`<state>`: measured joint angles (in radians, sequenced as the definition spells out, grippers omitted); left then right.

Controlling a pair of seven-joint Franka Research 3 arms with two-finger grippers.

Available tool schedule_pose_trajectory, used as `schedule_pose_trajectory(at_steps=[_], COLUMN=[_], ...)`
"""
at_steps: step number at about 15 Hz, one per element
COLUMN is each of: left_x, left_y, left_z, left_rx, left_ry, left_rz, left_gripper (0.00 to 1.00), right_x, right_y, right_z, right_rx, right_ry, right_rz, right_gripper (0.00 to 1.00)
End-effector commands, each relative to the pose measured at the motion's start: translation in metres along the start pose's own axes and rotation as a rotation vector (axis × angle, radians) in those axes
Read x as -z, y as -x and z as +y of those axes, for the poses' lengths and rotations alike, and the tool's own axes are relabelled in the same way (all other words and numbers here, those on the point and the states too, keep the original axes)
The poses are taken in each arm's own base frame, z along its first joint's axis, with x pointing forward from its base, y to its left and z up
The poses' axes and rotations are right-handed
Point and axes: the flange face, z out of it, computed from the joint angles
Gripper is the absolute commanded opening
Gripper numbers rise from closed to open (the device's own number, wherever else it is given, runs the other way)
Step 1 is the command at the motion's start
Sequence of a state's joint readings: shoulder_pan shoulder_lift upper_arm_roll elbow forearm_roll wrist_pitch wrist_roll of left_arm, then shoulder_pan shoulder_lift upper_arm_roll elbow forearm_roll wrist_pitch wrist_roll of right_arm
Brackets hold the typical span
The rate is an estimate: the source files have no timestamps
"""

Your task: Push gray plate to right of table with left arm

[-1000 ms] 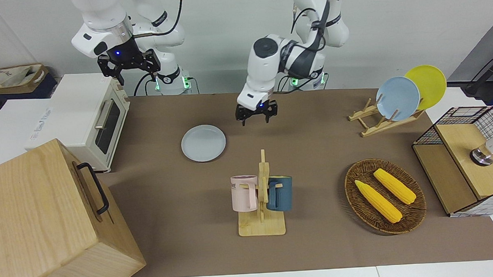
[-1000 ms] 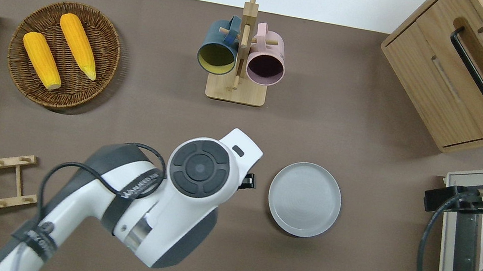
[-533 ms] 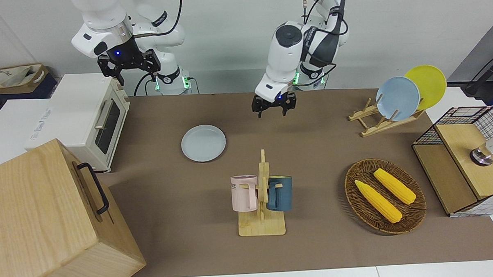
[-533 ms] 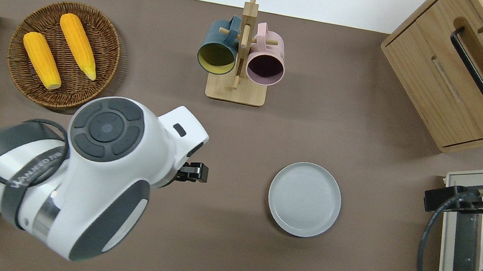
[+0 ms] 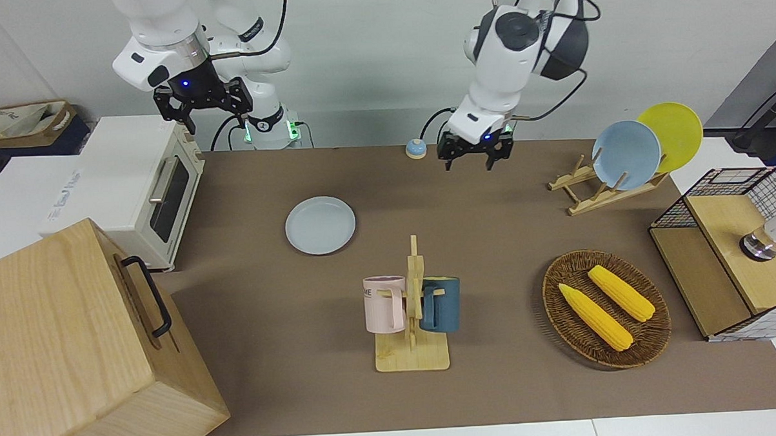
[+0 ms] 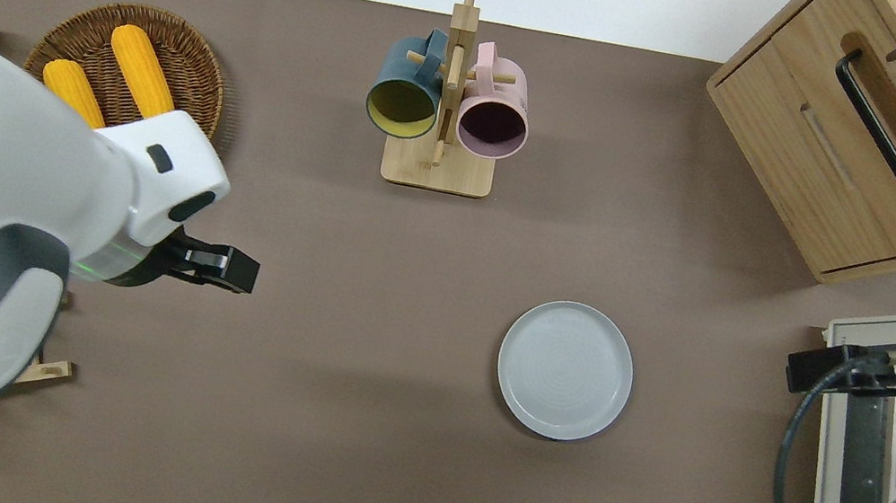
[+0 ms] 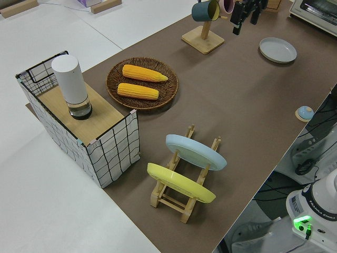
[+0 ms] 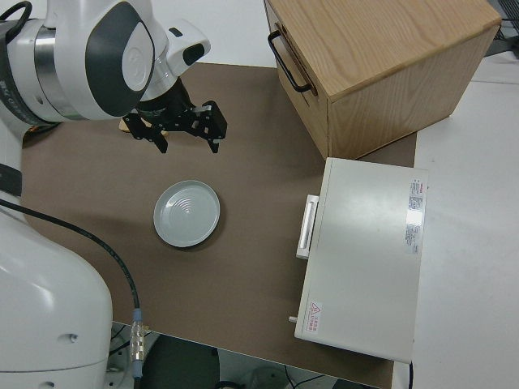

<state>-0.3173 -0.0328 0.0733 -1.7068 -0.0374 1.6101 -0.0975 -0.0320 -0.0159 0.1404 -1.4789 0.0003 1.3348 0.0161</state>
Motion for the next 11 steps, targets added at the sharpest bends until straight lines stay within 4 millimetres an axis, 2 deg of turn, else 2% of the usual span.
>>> schedule_pose_trajectory(at_steps=[1, 5, 6, 8, 11], left_x=[0.023, 0.037, 0.039, 0.046, 0.046], left_y=[0.0, 0.001, 0.002, 0.002, 0.002], left_z=[-0.046, -0.093, -0.099, -0.102, -0.105], left_rx=[-0.056, -0.014, -0.015, -0.032, -0.023], left_ry=[-0.032, -0.027, -0.027, -0.028, -0.025], left_rz=[0.0, 0.023, 0.026, 0.041, 0.041], left_gripper=[1.0, 1.0, 1.0, 1.0, 1.0], right_x=[0.004, 0.004, 0.004, 0.004, 0.004], right_y=[0.003, 0.003, 0.003, 0.003, 0.003], right_z=[0.001, 0.001, 0.001, 0.001, 0.001], right_rx=[-0.015, -0.016, -0.015, -0.013, -0.013], right_ry=[-0.004, -0.004, -0.004, -0.004, -0.004], right_rz=[-0.004, -0.004, -0.004, -0.004, -0.004], right_gripper=[0.983, 0.983, 0.983, 0.983, 0.983])
